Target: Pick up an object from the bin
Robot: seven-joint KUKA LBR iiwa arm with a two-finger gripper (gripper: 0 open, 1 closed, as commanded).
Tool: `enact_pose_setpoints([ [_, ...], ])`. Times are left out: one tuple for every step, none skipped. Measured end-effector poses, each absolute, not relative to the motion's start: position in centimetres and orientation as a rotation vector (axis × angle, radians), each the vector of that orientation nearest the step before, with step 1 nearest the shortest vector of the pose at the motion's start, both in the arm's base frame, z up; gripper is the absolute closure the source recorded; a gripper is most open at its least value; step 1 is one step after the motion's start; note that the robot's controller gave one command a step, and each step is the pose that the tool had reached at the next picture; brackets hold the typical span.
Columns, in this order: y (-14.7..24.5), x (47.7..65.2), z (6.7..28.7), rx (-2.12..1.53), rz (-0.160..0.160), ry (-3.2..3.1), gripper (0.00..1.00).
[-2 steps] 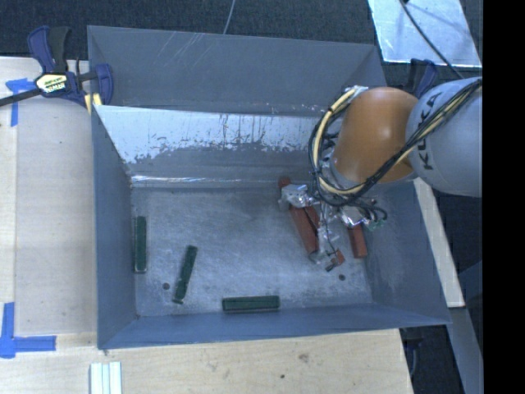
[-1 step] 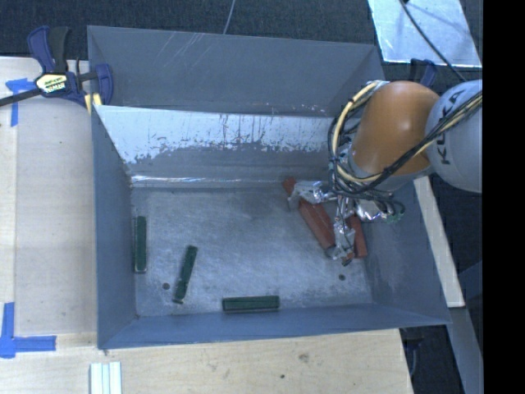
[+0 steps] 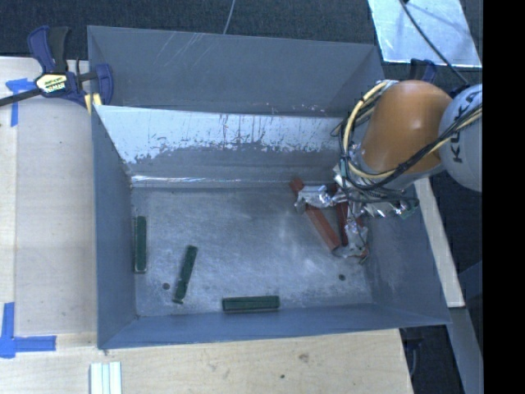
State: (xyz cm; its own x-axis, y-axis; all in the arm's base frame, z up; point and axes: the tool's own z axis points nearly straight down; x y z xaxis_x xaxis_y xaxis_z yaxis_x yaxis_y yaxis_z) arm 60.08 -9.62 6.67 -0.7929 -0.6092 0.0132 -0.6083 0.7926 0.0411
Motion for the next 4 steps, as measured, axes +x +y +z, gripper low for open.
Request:
enact_pose_setpoints([
  [-9.4,60.2,6.4,1.505,-0.086,-2.715,0.0],
  [-11.4,58.5,6.6,1.55,-0.058,-2.722,0.0],
  [-13.2,58.8,7.0,1.193,-0.004,-2.91,0.0],
  [-12.8,59.6,8.0,1.629,-0.041,-2.693,0.0],
])
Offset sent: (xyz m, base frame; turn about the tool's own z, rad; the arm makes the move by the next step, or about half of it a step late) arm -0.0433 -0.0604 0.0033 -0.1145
